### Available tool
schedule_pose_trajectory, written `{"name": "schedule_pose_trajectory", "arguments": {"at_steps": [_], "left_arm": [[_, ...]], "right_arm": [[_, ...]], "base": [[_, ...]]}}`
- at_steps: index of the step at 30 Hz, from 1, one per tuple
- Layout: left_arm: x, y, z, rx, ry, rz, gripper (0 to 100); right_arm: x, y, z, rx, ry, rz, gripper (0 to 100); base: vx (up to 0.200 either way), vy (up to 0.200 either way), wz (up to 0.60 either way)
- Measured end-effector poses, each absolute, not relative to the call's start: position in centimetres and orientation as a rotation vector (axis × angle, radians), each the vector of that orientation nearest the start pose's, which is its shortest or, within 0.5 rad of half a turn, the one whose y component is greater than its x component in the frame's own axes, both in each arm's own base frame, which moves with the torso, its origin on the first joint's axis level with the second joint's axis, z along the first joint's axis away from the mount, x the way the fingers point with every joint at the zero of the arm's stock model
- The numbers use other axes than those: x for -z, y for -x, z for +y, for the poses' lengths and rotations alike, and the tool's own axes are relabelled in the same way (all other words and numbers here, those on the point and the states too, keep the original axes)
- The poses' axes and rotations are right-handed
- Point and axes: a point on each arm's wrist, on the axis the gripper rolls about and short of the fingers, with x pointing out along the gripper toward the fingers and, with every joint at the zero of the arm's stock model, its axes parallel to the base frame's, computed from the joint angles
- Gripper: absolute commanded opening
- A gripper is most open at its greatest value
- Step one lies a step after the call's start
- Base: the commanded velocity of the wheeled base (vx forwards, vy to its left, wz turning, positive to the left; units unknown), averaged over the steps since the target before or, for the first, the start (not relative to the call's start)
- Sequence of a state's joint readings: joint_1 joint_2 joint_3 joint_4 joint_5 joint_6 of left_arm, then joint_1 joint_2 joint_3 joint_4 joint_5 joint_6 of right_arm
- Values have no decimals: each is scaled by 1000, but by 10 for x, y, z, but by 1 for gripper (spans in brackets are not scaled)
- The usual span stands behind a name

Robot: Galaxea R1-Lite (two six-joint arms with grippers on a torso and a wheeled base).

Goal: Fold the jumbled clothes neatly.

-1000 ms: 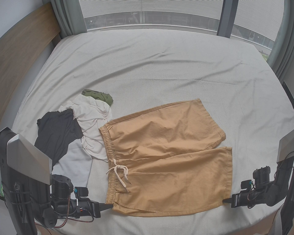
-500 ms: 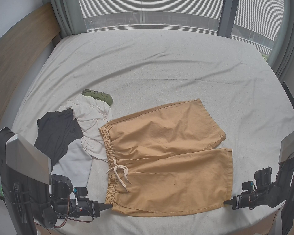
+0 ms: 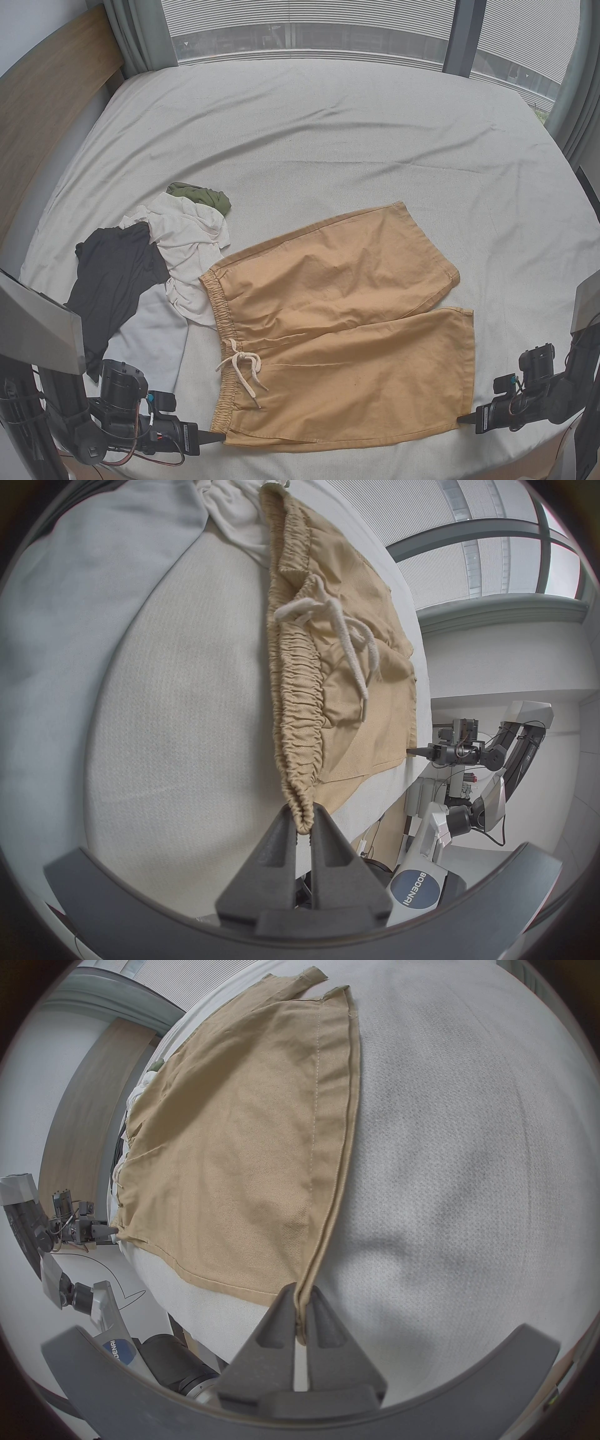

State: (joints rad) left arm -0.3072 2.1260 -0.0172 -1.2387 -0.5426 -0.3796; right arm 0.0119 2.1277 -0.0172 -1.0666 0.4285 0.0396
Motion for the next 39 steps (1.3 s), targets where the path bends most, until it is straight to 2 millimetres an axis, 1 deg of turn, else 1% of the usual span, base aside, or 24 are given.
{"name": "schedule_pose_trajectory", "arguments": {"at_steps": [4, 11, 19, 24, 32, 36, 39], "left_arm": [[5, -188, -72, 637, 433, 975, 0], [-5, -201, -76, 679, 425, 802, 0], [-8, -204, -77, 683, 439, 759, 0], [-22, -206, -78, 685, 496, 711, 0], [-45, -210, -79, 703, 544, 613, 0], [-52, -215, -80, 697, 565, 572, 0], [-56, -220, -80, 660, 561, 533, 0]], "right_arm": [[13, -185, 12, -397, -251, 997, 0], [-8, -192, 13, -472, -274, 826, 0], [-34, -208, 13, -515, -302, 581, 0], [-45, -215, 13, -531, -335, 476, 0], [-57, -233, 13, -532, -409, 402, 0], [-64, -242, 13, -539, -406, 357, 0], [-71, -248, 14, -545, -411, 320, 0]], "base": [[0, 0, 0], [0, 0, 0], [0, 0, 0], [0, 0, 0], [0, 0, 0], [0, 0, 0], [0, 0, 0]]}}
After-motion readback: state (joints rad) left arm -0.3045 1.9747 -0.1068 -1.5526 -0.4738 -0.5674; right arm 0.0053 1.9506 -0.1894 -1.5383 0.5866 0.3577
